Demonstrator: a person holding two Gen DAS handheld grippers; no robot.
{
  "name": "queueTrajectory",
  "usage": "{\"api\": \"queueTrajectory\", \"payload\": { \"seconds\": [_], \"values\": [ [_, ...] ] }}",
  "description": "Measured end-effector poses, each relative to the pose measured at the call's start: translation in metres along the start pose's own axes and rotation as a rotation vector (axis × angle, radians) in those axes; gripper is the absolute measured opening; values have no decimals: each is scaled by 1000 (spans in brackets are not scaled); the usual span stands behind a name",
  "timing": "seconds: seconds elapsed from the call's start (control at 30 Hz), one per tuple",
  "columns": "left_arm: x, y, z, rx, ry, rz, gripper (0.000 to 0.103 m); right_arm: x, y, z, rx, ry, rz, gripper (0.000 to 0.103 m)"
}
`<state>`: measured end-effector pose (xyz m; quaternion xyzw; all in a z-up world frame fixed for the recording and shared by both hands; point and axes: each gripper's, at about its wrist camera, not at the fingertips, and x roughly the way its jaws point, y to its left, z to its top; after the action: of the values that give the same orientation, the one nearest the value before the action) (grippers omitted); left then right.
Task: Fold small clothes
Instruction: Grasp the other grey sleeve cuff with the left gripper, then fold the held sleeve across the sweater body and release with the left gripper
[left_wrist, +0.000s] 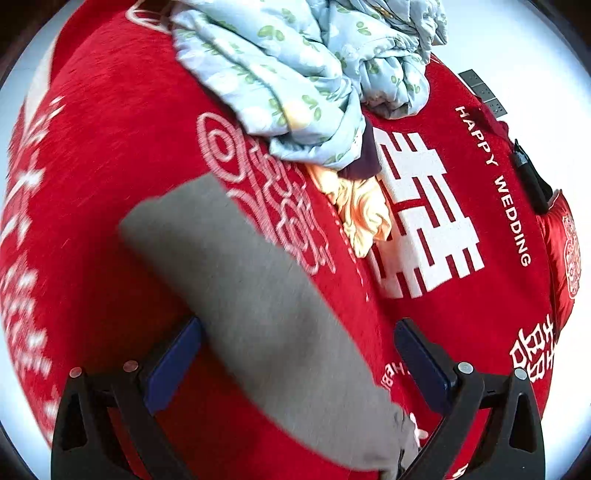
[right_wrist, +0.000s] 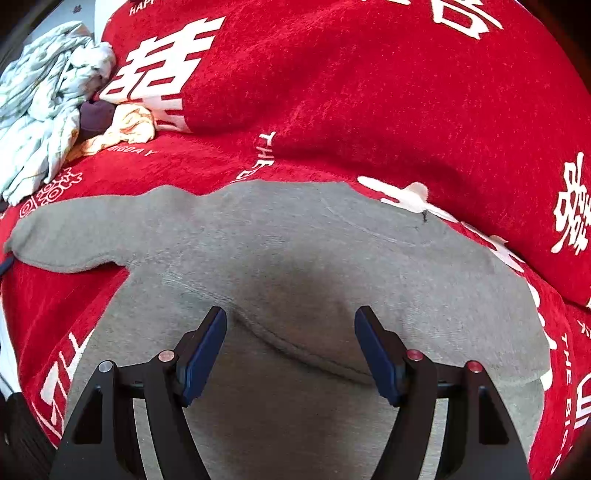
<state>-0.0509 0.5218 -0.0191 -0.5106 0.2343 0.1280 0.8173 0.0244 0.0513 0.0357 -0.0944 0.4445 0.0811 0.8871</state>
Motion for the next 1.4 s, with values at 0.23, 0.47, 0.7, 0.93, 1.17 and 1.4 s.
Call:
{"api": "queueTrajectory", "payload": {
  "seconds": [0.23, 0.47, 0.7, 0.93, 1.17, 1.4],
  "values": [
    [39, -21, 6, 84, 119, 37, 15, 8, 0, 1, 11, 24, -13, 75],
    [21, -47, -8, 235, 33, 182, 11, 11, 6, 31, 13, -5, 12, 75],
    [-12, -99, -14, 431, -44, 232, 11, 63, 76, 74, -87, 60, 31, 75],
    [-11, -138, -24, 557, -38, 282, 11, 78, 145, 68, -225, 119, 156, 76],
    [17, -171, -61, 627, 89, 313, 11, 31, 87, 66, -121, 34, 91, 77],
    [41, -221, -116, 714, 159, 350, 11, 10, -8, 43, 6, 54, 10, 77]
  ]
}}
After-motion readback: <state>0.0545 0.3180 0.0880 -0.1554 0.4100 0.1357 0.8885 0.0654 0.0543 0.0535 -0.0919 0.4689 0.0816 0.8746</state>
